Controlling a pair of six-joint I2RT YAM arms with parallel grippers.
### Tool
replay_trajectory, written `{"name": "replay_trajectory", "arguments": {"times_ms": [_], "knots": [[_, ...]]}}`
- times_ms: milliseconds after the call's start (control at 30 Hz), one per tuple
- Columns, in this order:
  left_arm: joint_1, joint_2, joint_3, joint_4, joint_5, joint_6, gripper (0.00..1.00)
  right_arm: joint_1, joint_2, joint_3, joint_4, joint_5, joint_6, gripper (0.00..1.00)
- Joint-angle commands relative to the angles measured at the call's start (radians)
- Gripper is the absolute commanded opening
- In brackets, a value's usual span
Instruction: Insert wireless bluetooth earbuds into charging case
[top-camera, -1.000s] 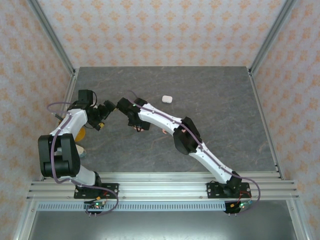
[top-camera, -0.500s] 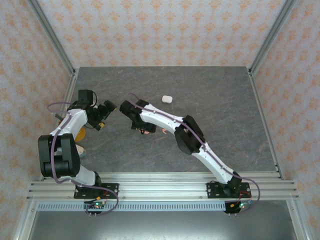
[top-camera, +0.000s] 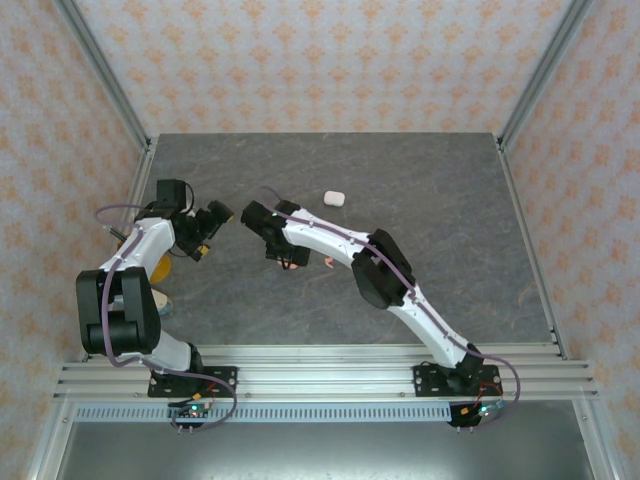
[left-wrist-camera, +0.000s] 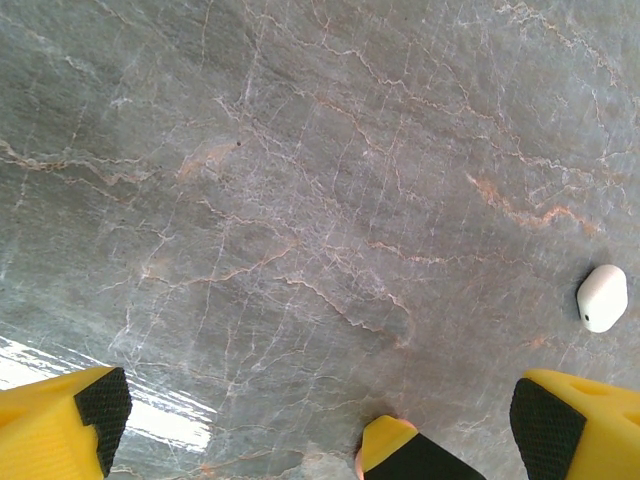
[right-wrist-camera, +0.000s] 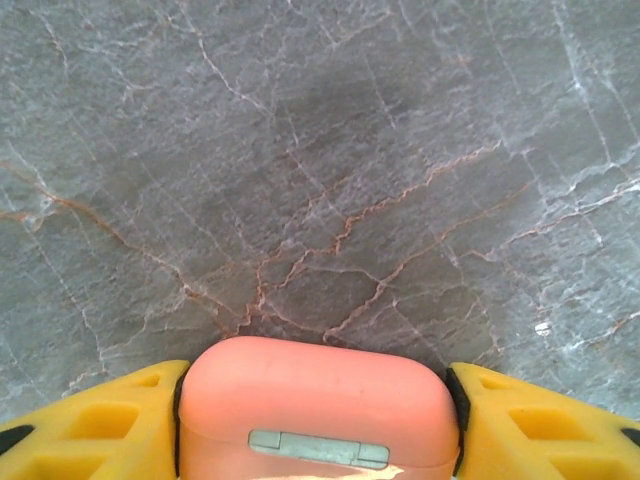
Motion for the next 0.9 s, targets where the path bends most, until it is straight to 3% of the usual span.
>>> {"name": "replay_trajectory", "arguments": {"times_ms": [0, 533, 867], "knots": [[0.010, -0.012, -0.010, 0.002, 0.022, 0.009, 1.00, -0.002, -0.037, -0.030, 0.004, -0.014, 0.012, 0.49], [-0.024, -0.103, -0.198, 0.181, 0.128, -0.043, 1.00, -0.119, -0.198, -0.185, 0.233, -0.075, 0.062, 0.47], [-0.228, -0.152, -0.357, 0.487, 0.091, -0.109, 1.00, -0.177, -0.200, -0.242, 0.341, -0.161, 0.133, 0.47]]}}
